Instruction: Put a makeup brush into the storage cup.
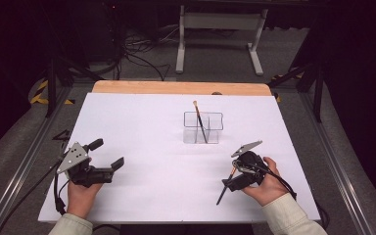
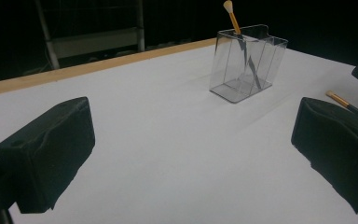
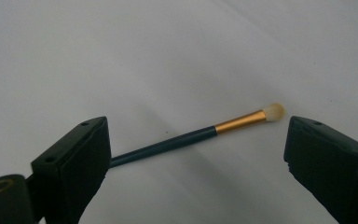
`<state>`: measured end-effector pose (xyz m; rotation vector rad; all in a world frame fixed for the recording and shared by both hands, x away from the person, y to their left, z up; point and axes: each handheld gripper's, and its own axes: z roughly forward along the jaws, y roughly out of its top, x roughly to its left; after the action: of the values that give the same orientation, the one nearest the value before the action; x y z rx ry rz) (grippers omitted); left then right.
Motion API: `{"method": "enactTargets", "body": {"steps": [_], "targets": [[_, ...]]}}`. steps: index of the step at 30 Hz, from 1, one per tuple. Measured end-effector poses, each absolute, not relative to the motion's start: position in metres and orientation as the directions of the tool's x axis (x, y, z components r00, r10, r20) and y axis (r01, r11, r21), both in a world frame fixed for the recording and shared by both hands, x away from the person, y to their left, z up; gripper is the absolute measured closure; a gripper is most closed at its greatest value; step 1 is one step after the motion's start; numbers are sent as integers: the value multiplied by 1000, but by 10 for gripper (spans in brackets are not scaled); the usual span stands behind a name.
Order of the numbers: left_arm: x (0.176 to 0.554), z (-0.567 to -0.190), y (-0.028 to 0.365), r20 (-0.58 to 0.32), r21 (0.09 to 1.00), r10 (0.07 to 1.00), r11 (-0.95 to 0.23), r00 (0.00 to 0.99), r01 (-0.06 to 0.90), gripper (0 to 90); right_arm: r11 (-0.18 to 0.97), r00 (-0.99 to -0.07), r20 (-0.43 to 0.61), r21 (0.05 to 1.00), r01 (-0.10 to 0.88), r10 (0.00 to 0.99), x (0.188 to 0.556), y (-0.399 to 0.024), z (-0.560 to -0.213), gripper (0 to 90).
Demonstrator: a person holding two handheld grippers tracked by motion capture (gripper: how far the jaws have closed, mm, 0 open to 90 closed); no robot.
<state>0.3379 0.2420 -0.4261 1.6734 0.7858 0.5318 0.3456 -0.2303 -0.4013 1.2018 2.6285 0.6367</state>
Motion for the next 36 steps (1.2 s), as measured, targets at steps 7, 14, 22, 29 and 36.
{"method": "enactTargets", "body": {"steps": [7,14,22,29,36], "targets": [[338,-426,241,-53,968,734,-129,677,217,3,572,-640,12,436,695,768,347,-225,-407,77],[337,-426,241,-59,969,736,-121,675,217,3,564,-628,12,425,708,778,346,-221,-412,78],[338,-426,240,-57,969,733,-124,677,216,3,558,-612,3,405,724,791,347,-217,-418,80],[338,-426,240,-56,969,733,-125,678,215,3,547,-592,5,374,749,806,349,-214,-420,116],[338,-426,241,-58,969,733,-123,678,215,3,554,-584,-20,342,759,812,353,-211,-425,153]]}}
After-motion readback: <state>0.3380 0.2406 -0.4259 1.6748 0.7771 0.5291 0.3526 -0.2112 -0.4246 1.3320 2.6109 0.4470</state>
